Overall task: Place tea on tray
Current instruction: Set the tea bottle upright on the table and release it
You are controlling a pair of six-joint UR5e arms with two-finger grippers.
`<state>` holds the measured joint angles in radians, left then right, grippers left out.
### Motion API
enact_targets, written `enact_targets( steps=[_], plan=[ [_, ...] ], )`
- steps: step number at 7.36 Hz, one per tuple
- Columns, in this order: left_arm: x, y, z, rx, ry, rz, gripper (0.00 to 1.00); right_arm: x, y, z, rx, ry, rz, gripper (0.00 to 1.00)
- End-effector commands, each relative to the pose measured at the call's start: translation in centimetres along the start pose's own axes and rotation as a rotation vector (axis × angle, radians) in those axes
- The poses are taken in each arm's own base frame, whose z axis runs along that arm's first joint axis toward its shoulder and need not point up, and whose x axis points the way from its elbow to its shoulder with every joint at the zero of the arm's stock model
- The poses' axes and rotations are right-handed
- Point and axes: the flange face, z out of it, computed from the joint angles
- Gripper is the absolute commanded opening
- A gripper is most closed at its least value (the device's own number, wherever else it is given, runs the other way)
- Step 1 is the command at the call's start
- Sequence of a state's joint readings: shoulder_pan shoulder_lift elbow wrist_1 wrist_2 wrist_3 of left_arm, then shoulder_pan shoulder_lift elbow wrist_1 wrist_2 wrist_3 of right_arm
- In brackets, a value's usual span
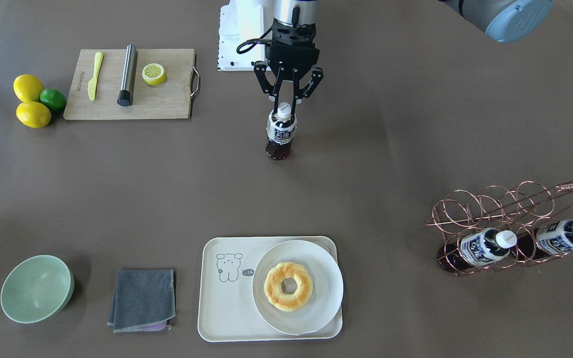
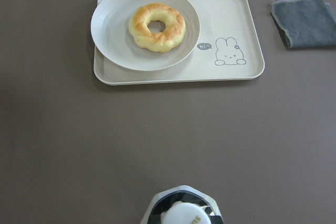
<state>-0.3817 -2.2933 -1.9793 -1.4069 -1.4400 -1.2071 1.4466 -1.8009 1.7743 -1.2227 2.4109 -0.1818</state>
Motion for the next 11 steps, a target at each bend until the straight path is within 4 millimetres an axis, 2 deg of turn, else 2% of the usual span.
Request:
enact_targets(
  steps=[1, 2, 3, 4, 5, 6, 7, 8, 9, 10, 11],
  plan=[
    [0.6, 0.5, -0.1, 0.015, 0.006, 0.007, 0.00, 0.0, -0.1, -0.1, 0.003, 0.000, -0.005, 1.00],
    [0.6, 0.6, -0.1, 0.015, 0.005, 0.008, 0.34, 0.0, -0.1, 0.0, 0.001, 0.000, -0.001, 1.00],
    [1.0, 1.5, 0.1, 0.029, -0.002, 0.021, 0.96, 0.0, -0.1, 0.0, 0.001, 0.000, -0.003, 1.00],
    [1.8, 2.8, 0.1, 0.051, -0.004, 0.038, 0.97, 0.0, -0.2, -0.1, 0.003, 0.000, -0.002, 1.00],
    [1.9, 2.7, -0.2, 0.052, 0.002, 0.035, 0.97, -0.3, -0.9, -0.2, 0.009, -0.003, 0.001, 1.00],
    [1.8, 2.6, -0.8, 0.052, 0.011, 0.035, 0.97, -1.1, -2.5, -0.7, 0.029, -0.030, 0.049, 1.00],
    [1.4, 2.3, -1.3, 0.055, 0.020, 0.037, 0.97, -2.8, -5.2, -0.9, 0.043, -0.079, 0.122, 1.00],
    [0.2, 0.8, -2.5, 0.064, 0.032, 0.025, 0.97, -5.4, -7.9, -0.5, 0.040, -0.101, 0.161, 1.00],
    [-1.6, -1.9, -2.8, 0.022, 0.040, 0.050, 0.97, -8.1, -10.6, -0.8, 0.050, -0.117, 0.216, 1.00],
    [-5.7, -3.9, -1.9, -0.023, 0.014, 0.070, 0.97, -12.0, -13.4, -0.9, 0.053, -0.136, 0.254, 1.00],
    [-9.2, -5.2, -2.0, -0.033, -0.001, 0.095, 0.97, -17.2, -17.0, -0.3, 0.057, -0.151, 0.308, 1.00]
  ],
)
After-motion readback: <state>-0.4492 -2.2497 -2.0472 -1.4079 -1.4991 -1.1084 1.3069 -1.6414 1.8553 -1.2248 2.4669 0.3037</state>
